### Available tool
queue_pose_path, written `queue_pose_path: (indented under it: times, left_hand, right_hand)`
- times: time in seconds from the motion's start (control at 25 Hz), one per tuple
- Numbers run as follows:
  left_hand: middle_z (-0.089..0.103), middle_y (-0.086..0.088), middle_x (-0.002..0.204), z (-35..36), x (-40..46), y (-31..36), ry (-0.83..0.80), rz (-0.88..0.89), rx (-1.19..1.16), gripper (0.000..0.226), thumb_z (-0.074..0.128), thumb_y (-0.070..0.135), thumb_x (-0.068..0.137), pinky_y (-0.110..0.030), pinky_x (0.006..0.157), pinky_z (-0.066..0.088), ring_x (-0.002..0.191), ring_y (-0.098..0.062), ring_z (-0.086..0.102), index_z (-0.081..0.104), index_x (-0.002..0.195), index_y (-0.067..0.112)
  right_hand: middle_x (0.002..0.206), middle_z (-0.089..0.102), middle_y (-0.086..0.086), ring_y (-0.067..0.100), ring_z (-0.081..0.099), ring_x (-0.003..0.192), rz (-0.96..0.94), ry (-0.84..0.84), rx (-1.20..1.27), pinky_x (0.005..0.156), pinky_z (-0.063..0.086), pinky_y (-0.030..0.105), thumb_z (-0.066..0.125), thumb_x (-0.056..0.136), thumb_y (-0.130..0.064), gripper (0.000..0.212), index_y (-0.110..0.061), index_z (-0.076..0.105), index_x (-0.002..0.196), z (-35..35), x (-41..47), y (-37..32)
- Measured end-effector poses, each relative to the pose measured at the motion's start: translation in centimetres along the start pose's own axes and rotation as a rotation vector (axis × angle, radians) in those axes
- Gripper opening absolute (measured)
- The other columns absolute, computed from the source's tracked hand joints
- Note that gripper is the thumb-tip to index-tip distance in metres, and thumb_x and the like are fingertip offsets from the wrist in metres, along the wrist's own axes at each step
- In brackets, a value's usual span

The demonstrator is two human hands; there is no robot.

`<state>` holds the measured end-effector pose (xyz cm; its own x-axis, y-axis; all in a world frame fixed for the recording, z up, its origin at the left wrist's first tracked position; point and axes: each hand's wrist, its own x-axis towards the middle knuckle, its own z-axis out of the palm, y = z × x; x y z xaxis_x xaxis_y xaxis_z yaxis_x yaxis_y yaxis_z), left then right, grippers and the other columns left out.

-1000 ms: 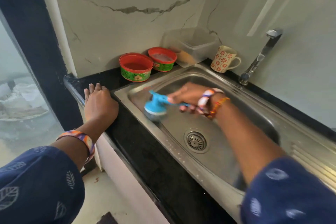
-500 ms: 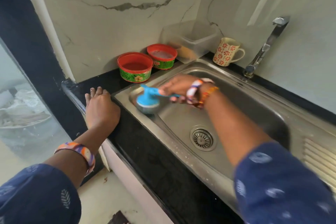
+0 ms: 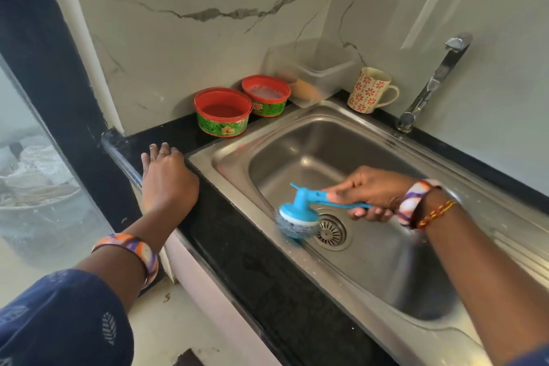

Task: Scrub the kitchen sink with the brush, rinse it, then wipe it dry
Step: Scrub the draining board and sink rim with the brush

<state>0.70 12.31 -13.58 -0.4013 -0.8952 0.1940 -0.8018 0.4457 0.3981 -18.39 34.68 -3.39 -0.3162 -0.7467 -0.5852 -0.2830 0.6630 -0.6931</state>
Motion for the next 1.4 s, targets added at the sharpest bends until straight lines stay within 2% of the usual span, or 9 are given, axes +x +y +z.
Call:
queue_pose_path:
  times: [0.24, 0.36, 0.44, 0.56, 0.72, 1.0, 1.12, 1.28, 1.4]
  left_hand:
    - [0.025, -0.016, 0.153, -0.3, -0.3, 0.3, 0.02, -0.012, -0.001, 0.05, 0.042, 0.004, 0.093, -0.038, 0.119, 0.005, 0.146, -0.029, 0.013, 0.035, 0.143, -0.002]
    - [0.023, -0.016, 0.154, -0.1, -0.2, 0.2, 0.017, -0.01, -0.002, 0.052, 0.041, 0.004, 0.093, -0.037, 0.119, 0.004, 0.146, -0.028, 0.011, 0.032, 0.144, -0.002]
    - [0.021, -0.016, 0.155, 0.0, -0.2, 0.1, 0.025, -0.011, -0.023, 0.054, 0.041, 0.005, 0.093, -0.037, 0.119, 0.003, 0.146, -0.028, 0.01, 0.03, 0.145, -0.002]
    - [0.019, -0.016, 0.156, -0.3, -0.3, 0.1, 0.022, -0.012, -0.05, 0.054, 0.041, 0.005, 0.093, -0.037, 0.12, 0.002, 0.147, -0.027, 0.008, 0.028, 0.146, -0.001]
    - [0.019, -0.015, 0.156, -0.4, -0.4, 0.2, 0.033, -0.018, -0.073, 0.055, 0.041, 0.005, 0.093, -0.036, 0.119, 0.002, 0.147, -0.027, 0.007, 0.027, 0.146, 0.0]
    - [0.018, -0.014, 0.156, -0.7, -0.5, 0.4, 0.016, -0.02, -0.088, 0.055, 0.039, 0.005, 0.093, -0.035, 0.119, -0.001, 0.147, -0.026, 0.005, 0.025, 0.147, 0.0]
    - [0.017, -0.014, 0.156, -0.8, -0.4, 0.4, 0.018, -0.021, -0.09, 0.055, 0.039, 0.006, 0.094, -0.035, 0.119, -0.001, 0.147, -0.026, 0.005, 0.025, 0.147, 0.0]
    - [0.011, -0.016, 0.157, -1.0, -0.6, 0.5, 0.015, -0.054, -0.097, 0.058, 0.037, 0.006, 0.094, -0.034, 0.119, 0.0, 0.147, -0.026, 0.003, 0.019, 0.148, -0.002]
    - [0.009, -0.016, 0.158, -1.0, -0.5, 0.6, 0.016, -0.052, -0.115, 0.057, 0.034, 0.007, 0.095, -0.034, 0.119, -0.001, 0.147, -0.026, 0.002, 0.016, 0.148, -0.002]
  right_hand:
    - [0.047, 0.053, -0.004, 0.002, 0.047, 0.04, -0.353, 0.404, -0.174, 0.041, 0.032, 0.011, 0.055, 0.093, -0.023, 0.029, -0.014, 0.066, 0.118, 6.3, 8.3, -6.7]
    - [0.101, 0.071, 0.011, 0.027, 0.065, 0.096, -0.27, 0.567, -0.391, 0.072, 0.045, 0.026, 0.055, 0.091, -0.031, 0.03, -0.02, 0.067, 0.116, 5.3, 11.3, -7.9]
    - [0.114, 0.066, 0.017, 0.032, 0.061, 0.106, -0.166, 0.617, -0.42, 0.074, 0.042, 0.029, 0.056, 0.089, -0.034, 0.034, -0.011, 0.068, 0.112, 3.0, 13.3, -8.1]
    - [0.114, 0.066, 0.018, 0.033, 0.061, 0.104, -0.055, 0.714, -0.434, 0.074, 0.041, 0.029, 0.057, 0.087, -0.033, 0.036, -0.005, 0.066, 0.108, 0.9, 13.7, -8.4]
    - [0.09, 0.07, 0.011, 0.025, 0.065, 0.083, -0.244, 0.544, -0.418, 0.062, 0.038, 0.023, 0.056, 0.09, -0.029, 0.03, -0.014, 0.069, 0.113, 4.5, 11.9, -8.4]
    - [0.117, 0.065, 0.014, 0.032, 0.06, 0.109, -0.061, 0.738, -0.654, 0.085, 0.047, 0.034, 0.053, 0.091, -0.034, 0.034, -0.014, 0.064, 0.116, 2.5, 12.3, -9.0]
    - [0.086, 0.071, 0.007, 0.023, 0.065, 0.081, -0.262, 0.552, -0.513, 0.069, 0.048, 0.027, 0.055, 0.091, -0.029, 0.029, -0.017, 0.067, 0.115, 4.9, 11.2, -9.0]
    - [0.045, 0.045, -0.015, -0.003, 0.043, 0.04, -0.373, 0.49, -0.355, 0.048, 0.031, 0.015, 0.054, 0.093, -0.025, 0.03, -0.02, 0.064, 0.121, 7.1, 9.9, -7.9]
    - [0.055, 0.057, -0.008, 0.007, 0.049, 0.058, -0.383, 0.587, -0.316, 0.057, 0.037, 0.026, 0.055, 0.092, -0.026, 0.026, -0.015, 0.07, 0.111, 7.5, 11.1, -9.2]
